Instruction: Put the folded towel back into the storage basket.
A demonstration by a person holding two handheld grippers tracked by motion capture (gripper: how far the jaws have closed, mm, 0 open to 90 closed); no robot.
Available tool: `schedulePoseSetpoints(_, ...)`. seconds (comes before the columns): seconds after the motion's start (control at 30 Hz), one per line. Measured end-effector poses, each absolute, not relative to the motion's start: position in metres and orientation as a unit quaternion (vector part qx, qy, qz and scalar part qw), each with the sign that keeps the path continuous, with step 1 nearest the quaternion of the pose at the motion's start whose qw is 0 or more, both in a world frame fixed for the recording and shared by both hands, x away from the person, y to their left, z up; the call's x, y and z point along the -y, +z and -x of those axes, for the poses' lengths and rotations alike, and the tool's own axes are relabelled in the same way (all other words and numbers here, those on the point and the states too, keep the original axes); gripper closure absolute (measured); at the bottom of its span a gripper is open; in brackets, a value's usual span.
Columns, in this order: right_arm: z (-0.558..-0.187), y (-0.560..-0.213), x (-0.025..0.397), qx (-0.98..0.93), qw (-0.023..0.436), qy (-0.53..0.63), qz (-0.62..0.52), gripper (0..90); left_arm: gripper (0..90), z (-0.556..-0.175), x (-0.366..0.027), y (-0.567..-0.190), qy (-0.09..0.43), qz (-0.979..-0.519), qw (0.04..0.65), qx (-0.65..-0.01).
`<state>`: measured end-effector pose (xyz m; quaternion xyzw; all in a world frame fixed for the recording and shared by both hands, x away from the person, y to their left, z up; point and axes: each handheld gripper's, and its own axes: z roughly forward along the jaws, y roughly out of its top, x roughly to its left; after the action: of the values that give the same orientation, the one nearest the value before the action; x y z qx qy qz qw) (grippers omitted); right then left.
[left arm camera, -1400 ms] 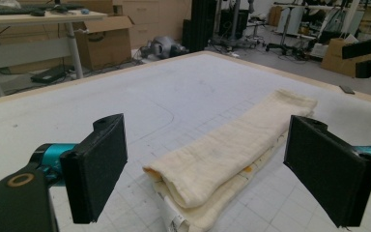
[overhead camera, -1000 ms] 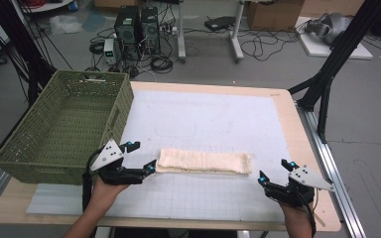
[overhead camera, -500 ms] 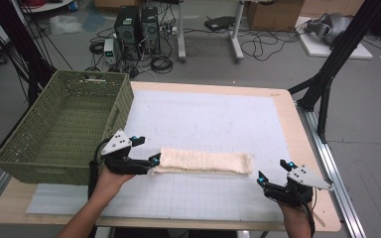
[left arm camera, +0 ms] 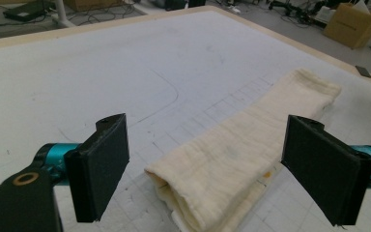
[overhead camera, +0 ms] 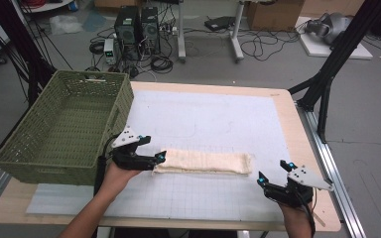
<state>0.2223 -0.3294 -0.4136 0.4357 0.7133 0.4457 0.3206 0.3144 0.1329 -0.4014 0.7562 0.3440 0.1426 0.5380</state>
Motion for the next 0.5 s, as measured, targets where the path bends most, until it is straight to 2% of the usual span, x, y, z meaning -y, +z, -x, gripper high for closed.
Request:
schedulePoseSetpoints(0.27,-0.224,-0.414,0.328,-0.716,0.320,0.444,-0.433,15.5,18.6,-0.323,-0.131,-0.409,0.131,-0.764,0.517,-0.364)
schedulePoseSetpoints(0.37,-0.224,-0.414,0.328,-0.717,0.319,0.444,-0.433,15.6,23.6,-0.327,-0.129,-0.412,0.131,-0.763,0.515,-0.369)
schedulePoseSetpoints(0.5,-0.225,-0.415,0.328,-0.718,0.317,0.443,-0.433,15.6,25.1,-0.332,-0.126,-0.419,0.126,-0.770,0.498,-0.379)
